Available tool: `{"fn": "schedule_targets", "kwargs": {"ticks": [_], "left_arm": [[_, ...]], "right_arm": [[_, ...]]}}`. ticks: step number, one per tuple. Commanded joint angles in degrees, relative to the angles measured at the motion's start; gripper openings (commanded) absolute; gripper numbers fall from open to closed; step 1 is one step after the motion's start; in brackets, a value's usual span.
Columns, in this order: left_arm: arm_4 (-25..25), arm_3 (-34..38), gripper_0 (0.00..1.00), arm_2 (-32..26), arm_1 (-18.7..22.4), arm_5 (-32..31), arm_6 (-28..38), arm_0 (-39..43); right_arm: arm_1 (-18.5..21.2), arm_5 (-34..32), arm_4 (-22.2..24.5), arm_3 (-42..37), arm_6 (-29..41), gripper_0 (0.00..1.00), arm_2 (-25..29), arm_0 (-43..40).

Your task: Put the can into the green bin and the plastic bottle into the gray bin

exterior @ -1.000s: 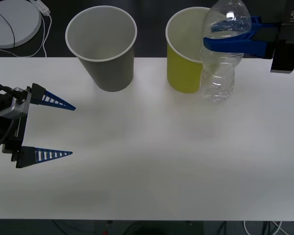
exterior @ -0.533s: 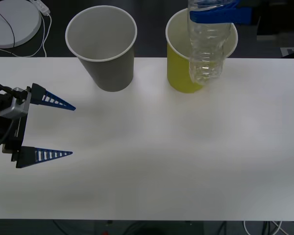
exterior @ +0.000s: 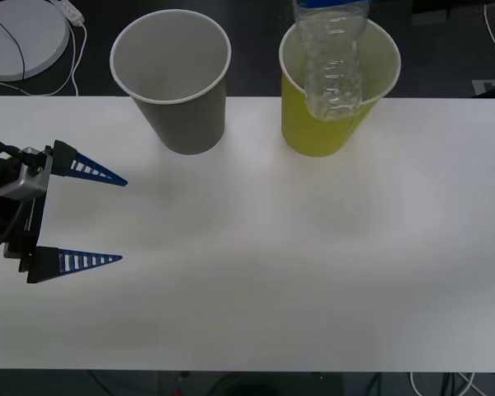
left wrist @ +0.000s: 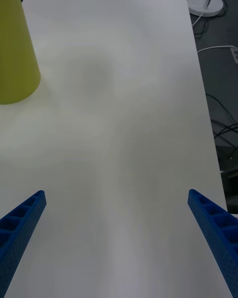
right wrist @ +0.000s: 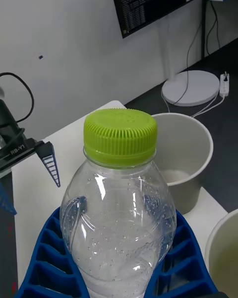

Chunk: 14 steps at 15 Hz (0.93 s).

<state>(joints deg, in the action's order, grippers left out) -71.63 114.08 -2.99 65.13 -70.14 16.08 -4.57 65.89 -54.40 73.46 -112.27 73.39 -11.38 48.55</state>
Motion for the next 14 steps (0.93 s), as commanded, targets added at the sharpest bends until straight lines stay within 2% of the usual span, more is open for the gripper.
{"fn": "schedule_targets", "kwargs": {"ticks": [1,3,14], "left_arm": [[0.0,0.0,1.00,0.0,0.0,0.0,0.0,0.0],[0.0,0.0,1.00,0.0,0.0,0.0,0.0,0.0],[0.0,0.0,1.00,0.0,0.0,0.0,0.0,0.0]], "right_arm": [[-2.3,0.0,1.3,3.3,0.0,0.00,-2.9,4.1],[-4.2,0.0,3.4,5.4,0.0,0.00,-4.9,6.9],[-13.3,0.1,7.5,23.0,0.0,0.00,-18.7,24.0]]}}
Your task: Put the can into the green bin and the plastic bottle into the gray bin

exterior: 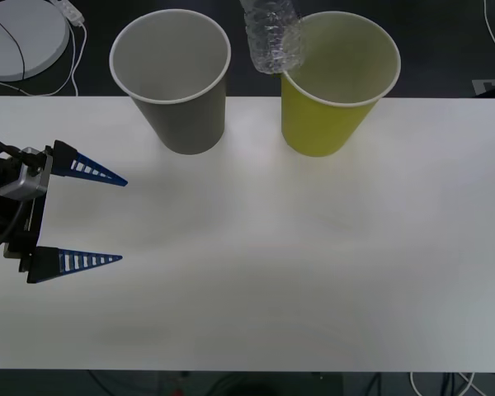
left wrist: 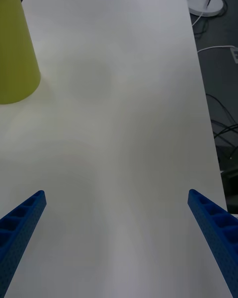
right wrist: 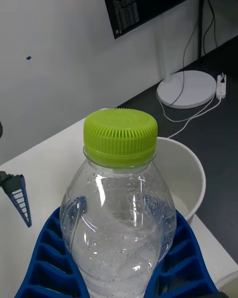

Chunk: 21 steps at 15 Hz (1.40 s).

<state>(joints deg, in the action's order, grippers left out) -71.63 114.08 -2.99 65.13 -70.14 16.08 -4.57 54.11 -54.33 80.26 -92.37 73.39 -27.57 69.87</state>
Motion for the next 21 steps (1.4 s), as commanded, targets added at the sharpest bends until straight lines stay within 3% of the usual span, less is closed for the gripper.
{"fn": "schedule_targets", "kwargs": {"ticks": [1,14,18,21], "left_arm": [[0.0,0.0,1.00,0.0,0.0,0.0,0.0,0.0],[0.0,0.0,1.00,0.0,0.0,0.0,0.0,0.0],[0.0,0.0,1.00,0.0,0.0,0.0,0.0,0.0],[0.0,0.0,1.00,0.0,0.0,0.0,0.0,0.0]], "right_arm": [[-2.3,0.0,1.0,4.6,0.0,0.00,-4.1,4.6],[-17.1,0.0,4.1,28.3,0.3,0.00,-16.1,21.1],[-21.7,0.0,8.2,33.3,6.4,0.00,-18.3,25.2],[-24.3,-0.1,8.4,37.8,6.5,0.00,-21.7,28.7]]}}
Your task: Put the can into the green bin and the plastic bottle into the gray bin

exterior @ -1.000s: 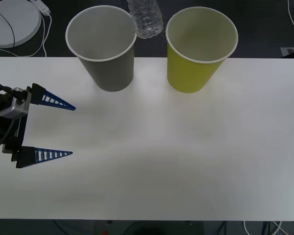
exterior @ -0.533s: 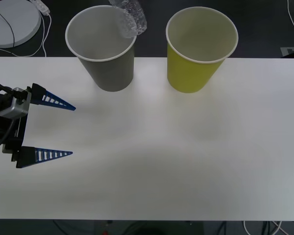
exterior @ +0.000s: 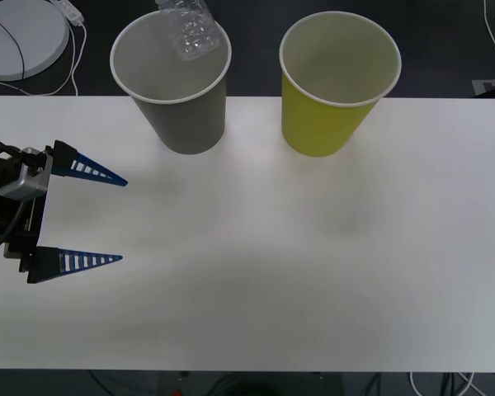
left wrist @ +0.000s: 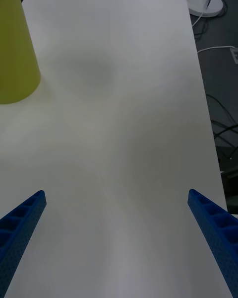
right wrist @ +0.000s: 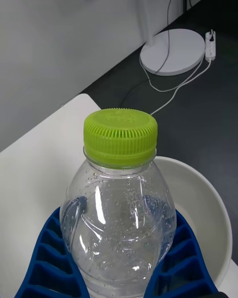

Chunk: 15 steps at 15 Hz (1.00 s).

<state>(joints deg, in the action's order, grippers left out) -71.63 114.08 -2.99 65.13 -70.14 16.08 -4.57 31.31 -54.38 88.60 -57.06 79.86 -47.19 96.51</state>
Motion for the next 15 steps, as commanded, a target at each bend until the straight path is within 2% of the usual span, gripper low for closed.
{"fn": "schedule_targets", "kwargs": {"ticks": [1,7,15], "left_arm": [[0.0,0.0,1.00,0.0,0.0,0.0,0.0,0.0],[0.0,0.0,1.00,0.0,0.0,0.0,0.0,0.0],[0.0,0.0,1.00,0.0,0.0,0.0,0.0,0.0]], "right_arm": [[-2.6,0.0,0.1,4.1,0.0,0.00,-2.6,2.8],[-7.7,0.0,0.4,11.9,0.1,0.00,-6.2,7.1],[-12.3,0.0,0.3,19.1,2.1,0.00,-11.4,10.7]]}}
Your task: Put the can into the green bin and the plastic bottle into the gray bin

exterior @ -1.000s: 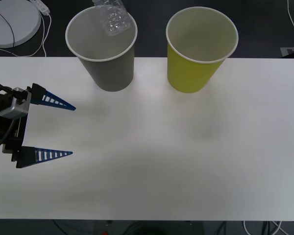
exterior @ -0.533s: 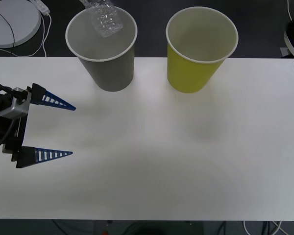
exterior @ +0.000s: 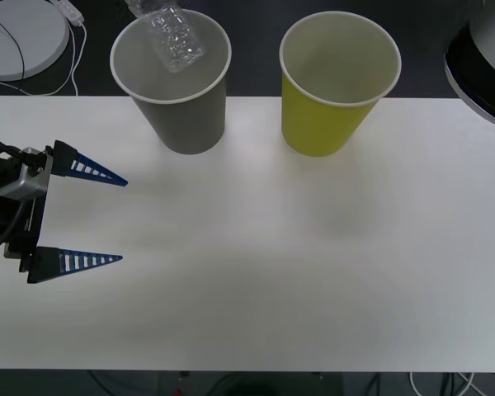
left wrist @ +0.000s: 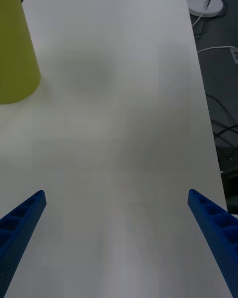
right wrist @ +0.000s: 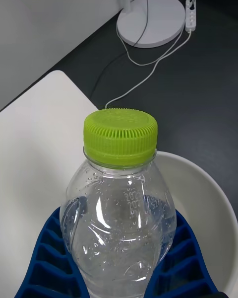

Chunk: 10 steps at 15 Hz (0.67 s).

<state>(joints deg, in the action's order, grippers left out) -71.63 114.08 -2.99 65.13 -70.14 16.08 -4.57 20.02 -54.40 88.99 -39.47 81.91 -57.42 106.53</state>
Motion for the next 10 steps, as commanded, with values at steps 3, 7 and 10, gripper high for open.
{"fn": "schedule_targets", "kwargs": {"ticks": [3,7,10], "left_arm": [[0.0,0.0,1.00,0.0,0.0,0.0,0.0,0.0],[0.0,0.0,1.00,0.0,0.0,0.0,0.0,0.0],[0.0,0.0,1.00,0.0,0.0,0.0,0.0,0.0]], "right_arm": [[-3.1,0.0,0.1,3.9,0.0,0.00,-2.7,1.9],[-4.3,0.0,0.1,5.5,0.0,0.00,-3.5,2.6],[-4.3,0.0,0.1,5.5,0.0,0.00,-3.5,2.7]]}}
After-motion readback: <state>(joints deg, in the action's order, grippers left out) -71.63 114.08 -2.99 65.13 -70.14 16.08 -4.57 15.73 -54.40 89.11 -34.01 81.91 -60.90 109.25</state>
